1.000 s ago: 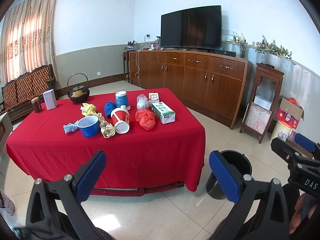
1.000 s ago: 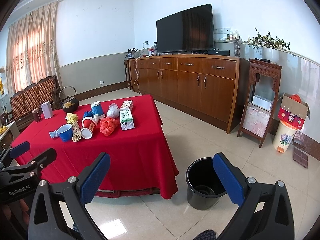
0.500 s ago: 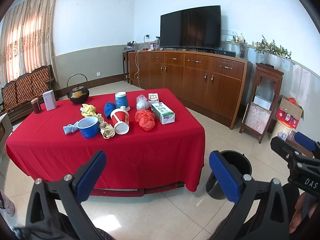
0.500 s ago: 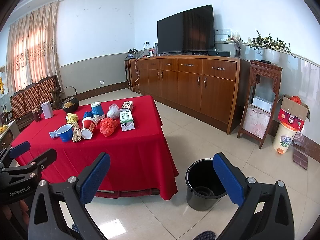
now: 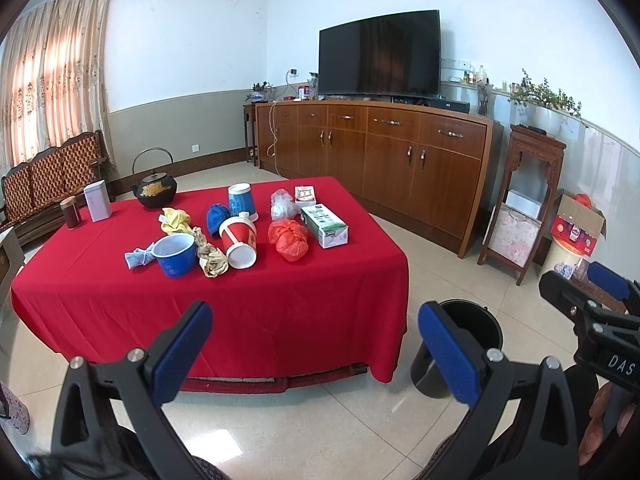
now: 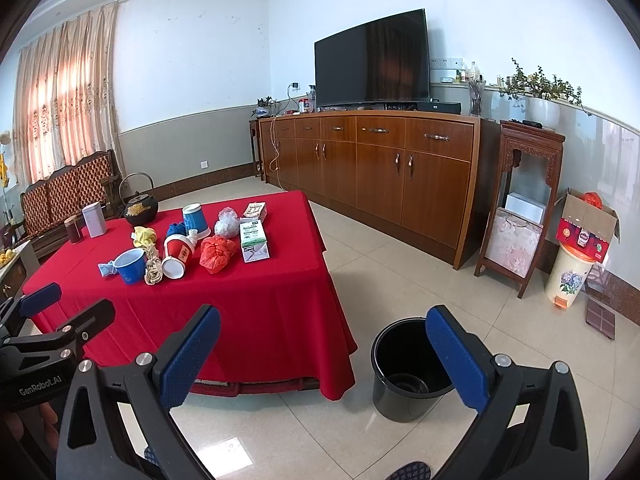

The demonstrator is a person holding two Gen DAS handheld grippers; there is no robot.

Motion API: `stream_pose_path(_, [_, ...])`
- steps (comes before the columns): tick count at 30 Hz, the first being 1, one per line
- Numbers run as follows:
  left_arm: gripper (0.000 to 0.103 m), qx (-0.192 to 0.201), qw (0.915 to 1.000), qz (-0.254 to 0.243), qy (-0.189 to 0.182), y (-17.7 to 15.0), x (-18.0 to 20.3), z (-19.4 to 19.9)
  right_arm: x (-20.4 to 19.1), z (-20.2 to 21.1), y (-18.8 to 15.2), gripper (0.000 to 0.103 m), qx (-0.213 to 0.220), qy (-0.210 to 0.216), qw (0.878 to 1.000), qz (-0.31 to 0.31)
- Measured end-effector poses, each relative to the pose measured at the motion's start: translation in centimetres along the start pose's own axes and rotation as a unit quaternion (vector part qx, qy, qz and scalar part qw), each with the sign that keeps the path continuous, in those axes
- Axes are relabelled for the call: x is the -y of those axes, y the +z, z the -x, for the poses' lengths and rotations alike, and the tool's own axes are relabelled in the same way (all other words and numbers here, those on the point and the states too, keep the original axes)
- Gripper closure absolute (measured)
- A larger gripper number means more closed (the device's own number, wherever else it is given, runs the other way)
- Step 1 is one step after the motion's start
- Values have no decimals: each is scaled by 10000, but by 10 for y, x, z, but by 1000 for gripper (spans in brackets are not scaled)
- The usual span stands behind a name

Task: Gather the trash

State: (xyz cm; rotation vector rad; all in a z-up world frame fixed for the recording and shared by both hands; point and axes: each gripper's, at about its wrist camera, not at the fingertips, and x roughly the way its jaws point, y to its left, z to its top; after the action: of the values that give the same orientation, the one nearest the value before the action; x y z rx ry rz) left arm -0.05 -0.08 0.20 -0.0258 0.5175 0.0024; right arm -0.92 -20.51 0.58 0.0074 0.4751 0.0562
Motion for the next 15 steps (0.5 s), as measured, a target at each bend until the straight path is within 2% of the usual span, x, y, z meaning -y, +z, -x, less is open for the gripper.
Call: stream_pose_path(15, [0, -38, 10000, 17, -28, -2, 3, 0, 0, -1, -2, 0, -62, 42, 10000, -1])
